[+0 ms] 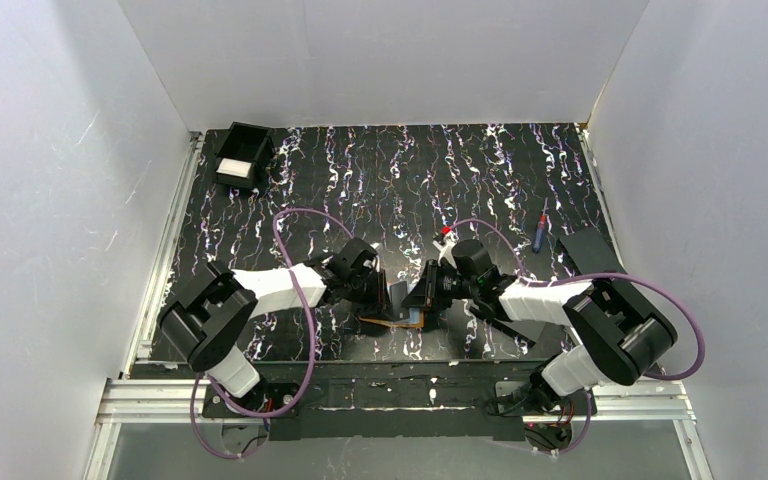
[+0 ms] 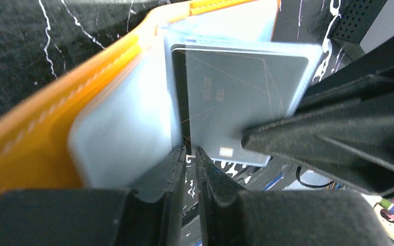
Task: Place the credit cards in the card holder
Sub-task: Open the card holder.
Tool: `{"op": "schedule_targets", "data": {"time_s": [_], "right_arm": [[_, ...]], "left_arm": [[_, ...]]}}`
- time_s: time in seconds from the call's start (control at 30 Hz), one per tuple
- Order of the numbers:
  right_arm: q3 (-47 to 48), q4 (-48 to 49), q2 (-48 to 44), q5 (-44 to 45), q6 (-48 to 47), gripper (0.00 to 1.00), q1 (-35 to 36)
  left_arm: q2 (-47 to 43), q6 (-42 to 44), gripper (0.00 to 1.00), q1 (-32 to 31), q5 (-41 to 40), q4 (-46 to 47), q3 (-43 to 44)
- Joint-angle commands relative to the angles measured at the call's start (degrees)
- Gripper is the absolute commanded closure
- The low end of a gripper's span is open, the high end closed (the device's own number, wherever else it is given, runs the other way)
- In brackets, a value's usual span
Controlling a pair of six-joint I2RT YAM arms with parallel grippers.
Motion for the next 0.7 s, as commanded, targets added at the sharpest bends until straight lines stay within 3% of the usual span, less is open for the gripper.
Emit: {"op": "schedule_targets", "data": {"time_s": [0.0,0.13,0.27,0.53,0.67], "right_arm": [[3.6,-0.2,-0.4,-0.5,-0.5,0.88,1.0],[5.1,-4.3,-0.8,0.4,-3.3,0.85,1.3],[6.1,-5.1,-1.1,-0.2,-4.3,0.63,2.0],[8.3,-4.6,-0.5,0.2,-4.2,0.56,5.3],[9.7,-2.2,2.3,-0.2,-3.2,0.56,7.3]], "left_arm": [[-3.7,0.2,0.83,-0.1,0.0,-0.3,-2.7],[-10.0,0.2,0.70,0.5,1.7,-0.1,-3.8],[-15.3,-0.6,0.58,1.8,1.9,-1.2,-5.4],[-23.4,-3.8,0.49,9.3,4.7,-1.2,-10.2],[-22.0,-3.4,0.54,10.5,5.2,-1.5,-10.4]]}}
